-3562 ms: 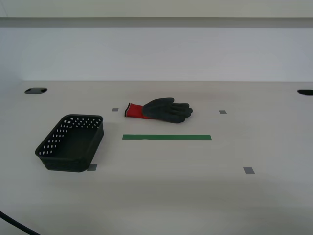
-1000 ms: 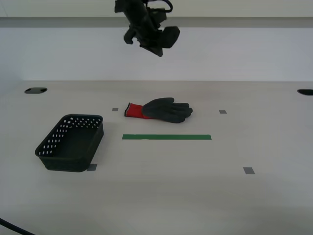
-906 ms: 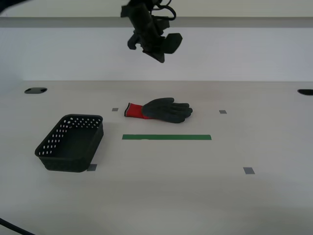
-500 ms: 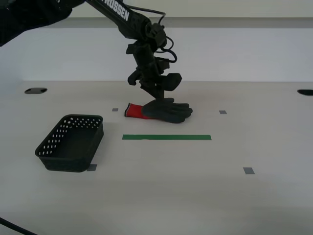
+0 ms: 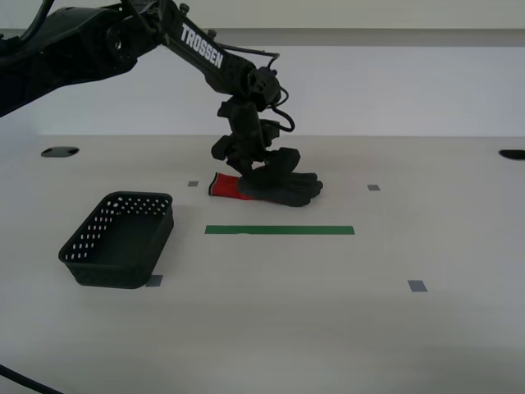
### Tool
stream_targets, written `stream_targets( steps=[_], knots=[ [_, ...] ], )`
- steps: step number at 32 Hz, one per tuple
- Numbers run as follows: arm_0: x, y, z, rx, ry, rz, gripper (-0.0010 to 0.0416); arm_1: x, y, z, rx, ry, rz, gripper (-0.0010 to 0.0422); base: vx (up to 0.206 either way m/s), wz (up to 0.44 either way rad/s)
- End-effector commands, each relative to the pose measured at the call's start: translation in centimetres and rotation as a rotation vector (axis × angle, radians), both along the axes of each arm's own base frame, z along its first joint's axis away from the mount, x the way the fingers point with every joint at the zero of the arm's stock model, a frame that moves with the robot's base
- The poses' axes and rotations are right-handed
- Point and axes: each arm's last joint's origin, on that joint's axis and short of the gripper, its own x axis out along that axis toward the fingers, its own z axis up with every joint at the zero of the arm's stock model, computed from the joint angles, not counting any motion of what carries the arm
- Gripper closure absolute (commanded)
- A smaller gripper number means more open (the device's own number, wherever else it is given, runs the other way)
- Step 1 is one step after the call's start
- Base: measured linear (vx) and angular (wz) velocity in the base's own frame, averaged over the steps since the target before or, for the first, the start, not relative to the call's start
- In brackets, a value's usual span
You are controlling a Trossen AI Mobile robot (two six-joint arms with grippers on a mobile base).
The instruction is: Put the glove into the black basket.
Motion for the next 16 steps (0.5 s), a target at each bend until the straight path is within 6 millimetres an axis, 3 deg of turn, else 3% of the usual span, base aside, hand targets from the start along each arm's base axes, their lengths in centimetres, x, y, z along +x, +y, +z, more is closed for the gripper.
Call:
stream_targets(
  steps=[1, 16],
  knots=[
    [0.01, 0.01, 0.01, 0.0, 0.0, 0.0, 0.0405, 0.07, 0.01, 0.06, 0.023, -0.017, 0.004, 0.0207, 0.0, 0.0],
    [0.01, 0.01, -0.01, 0.0, 0.003, 0.0, 0.0405, -0.63, 0.45, -0.08, 0.057, 0.068, 0.006, 0.023, 0.0, 0.0]
  ],
)
